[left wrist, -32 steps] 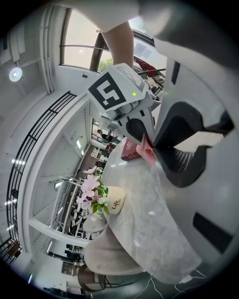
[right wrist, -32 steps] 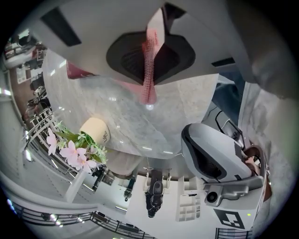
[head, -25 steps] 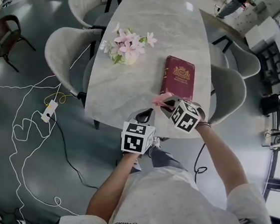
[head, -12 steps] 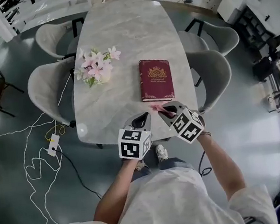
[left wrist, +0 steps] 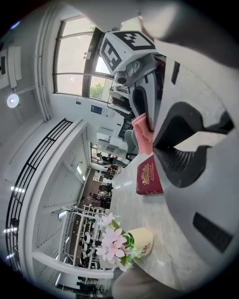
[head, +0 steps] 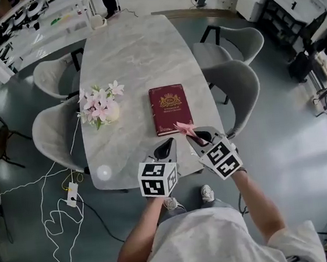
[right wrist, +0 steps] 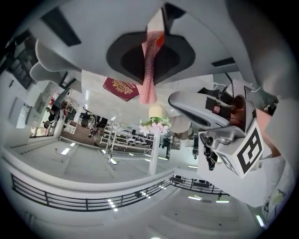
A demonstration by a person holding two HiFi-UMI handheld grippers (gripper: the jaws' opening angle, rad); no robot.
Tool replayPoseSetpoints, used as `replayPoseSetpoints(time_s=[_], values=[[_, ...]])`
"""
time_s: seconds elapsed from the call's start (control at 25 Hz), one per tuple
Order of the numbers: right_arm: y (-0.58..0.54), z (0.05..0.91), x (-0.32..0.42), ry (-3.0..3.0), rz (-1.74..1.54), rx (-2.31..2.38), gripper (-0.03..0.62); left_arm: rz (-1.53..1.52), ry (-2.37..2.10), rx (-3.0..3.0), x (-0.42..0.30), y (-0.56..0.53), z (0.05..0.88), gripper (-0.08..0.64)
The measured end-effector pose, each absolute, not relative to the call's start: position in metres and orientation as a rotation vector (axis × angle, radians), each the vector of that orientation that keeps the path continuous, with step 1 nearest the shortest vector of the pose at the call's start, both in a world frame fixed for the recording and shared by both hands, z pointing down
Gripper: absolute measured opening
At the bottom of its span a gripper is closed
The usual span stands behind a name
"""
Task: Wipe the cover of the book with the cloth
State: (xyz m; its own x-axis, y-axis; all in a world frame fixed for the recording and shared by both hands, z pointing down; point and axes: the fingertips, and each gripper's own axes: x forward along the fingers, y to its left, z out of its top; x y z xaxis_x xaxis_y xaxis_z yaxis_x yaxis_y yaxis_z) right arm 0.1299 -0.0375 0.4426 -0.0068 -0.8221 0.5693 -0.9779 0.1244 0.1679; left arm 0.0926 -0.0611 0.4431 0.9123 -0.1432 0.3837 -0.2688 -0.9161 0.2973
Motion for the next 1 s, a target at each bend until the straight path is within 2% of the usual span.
replayPoseSetpoints(time_s=[0.32,1.0], values=[[-0.033,0.404,0.159,-1.933,0.302,1.935,0.018,0.503,-0.371,2.771,0.121,-0.053,0.424,0.008],[-0.019,0.379,0.201,-2.105,0.319,1.971,0.018,0.528,-0.518,2.787,0.166,-0.029,0.403,0.008]])
